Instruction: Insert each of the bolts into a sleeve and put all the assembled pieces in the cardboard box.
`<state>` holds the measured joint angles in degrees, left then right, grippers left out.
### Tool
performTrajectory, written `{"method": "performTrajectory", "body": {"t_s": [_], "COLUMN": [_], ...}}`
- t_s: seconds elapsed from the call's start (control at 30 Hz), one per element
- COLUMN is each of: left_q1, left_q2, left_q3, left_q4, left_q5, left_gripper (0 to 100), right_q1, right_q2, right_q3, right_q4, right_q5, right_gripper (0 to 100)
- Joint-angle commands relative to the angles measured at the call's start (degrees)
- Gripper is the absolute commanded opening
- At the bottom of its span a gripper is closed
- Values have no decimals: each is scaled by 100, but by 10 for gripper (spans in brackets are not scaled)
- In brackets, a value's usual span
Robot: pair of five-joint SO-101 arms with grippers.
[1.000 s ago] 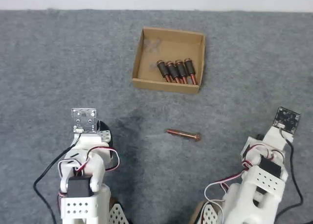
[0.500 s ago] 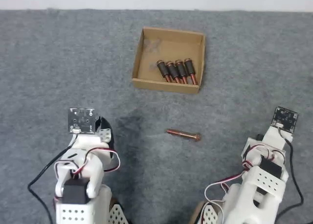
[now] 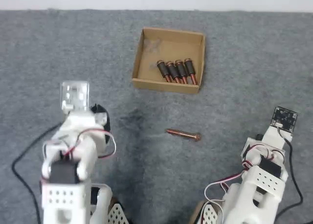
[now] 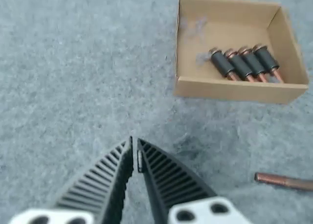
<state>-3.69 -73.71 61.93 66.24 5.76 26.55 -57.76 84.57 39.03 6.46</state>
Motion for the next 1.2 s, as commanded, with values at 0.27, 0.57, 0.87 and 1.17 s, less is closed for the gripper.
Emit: {"method": "performTrajectory", "body": {"t_s": [0.27,0.57,0.87,1.17], "left_q1": [1240,2901,3895,3982], "left_q2": [2505,3631,4668,6435], "left_q3": [-1446,-1341,-1385,-2325], "left_q4": [-114,-149,-703,-1451], "left_q5": [-2251,-3657,-3947,-4167], "left_gripper": [12,23,119,119], "right_q1": [66,66,57,57], "right_q2": [-154,-154,-154,-154], "right_q3": [-62,-53,-53,-53], "right_q4": [-127,-127,-145,-136], "right_q5": [88,97,97,97], "right_gripper": [24,24,24,24]}}
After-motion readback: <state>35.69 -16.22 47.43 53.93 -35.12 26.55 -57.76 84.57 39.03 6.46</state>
